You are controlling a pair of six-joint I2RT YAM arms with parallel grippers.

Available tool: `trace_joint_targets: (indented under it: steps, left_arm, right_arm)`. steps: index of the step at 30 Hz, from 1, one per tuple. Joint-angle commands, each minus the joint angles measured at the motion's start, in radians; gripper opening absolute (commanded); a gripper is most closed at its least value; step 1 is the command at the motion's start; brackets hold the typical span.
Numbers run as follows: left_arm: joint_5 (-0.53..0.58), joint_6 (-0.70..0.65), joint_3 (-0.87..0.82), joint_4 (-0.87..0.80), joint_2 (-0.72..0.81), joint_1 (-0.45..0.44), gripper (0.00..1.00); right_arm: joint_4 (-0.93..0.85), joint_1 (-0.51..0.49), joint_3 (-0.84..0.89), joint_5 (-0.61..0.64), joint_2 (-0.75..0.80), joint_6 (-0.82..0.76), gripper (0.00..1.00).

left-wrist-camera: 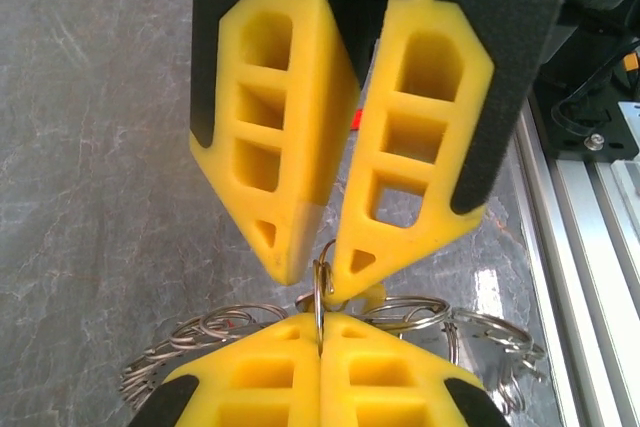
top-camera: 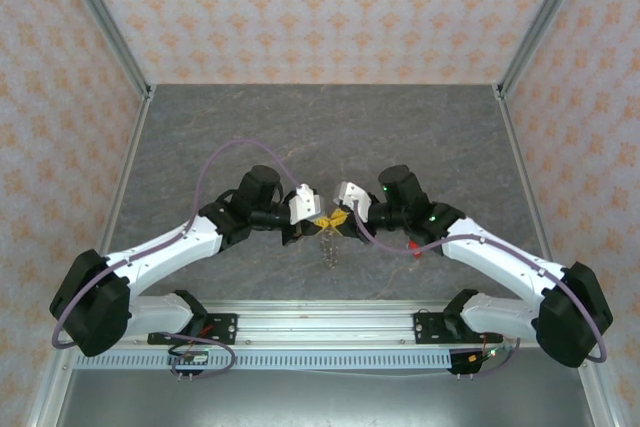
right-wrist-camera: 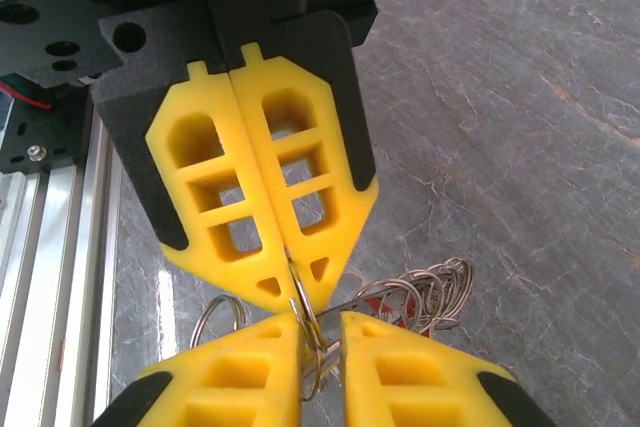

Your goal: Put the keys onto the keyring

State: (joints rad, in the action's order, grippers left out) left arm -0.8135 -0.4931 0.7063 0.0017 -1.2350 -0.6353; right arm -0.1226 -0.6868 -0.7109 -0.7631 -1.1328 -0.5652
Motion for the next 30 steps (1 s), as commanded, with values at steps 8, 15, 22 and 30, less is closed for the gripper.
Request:
trace_joint_targets:
  steps: [8, 15, 22, 30]
  left_arm:
    - [-0.085, 0.102, -0.039, 0.208, 0.030, -0.010, 0.00]
    - [-0.072, 0.126, -0.056, 0.245, 0.033, -0.009, 0.00]
    - [0.050, 0.004, 0.010, 0.019, 0.033, -0.017, 0.15]
    - [0.075, -0.052, 0.061, -0.068, 0.013, -0.020, 0.23]
  right_arm:
    - [0.154, 0.039, 0.079, -0.074, 0.021, 0.064, 0.14]
    - [0.149, 0.053, 0.084, -0.073, 0.028, 0.064, 0.00]
    - [0.012, 0.049, -0.003, -0.076, 0.023, 0.000, 0.00]
    - [-0.068, 0.038, -0.070, -0.059, -0.010, -0.064, 0.00]
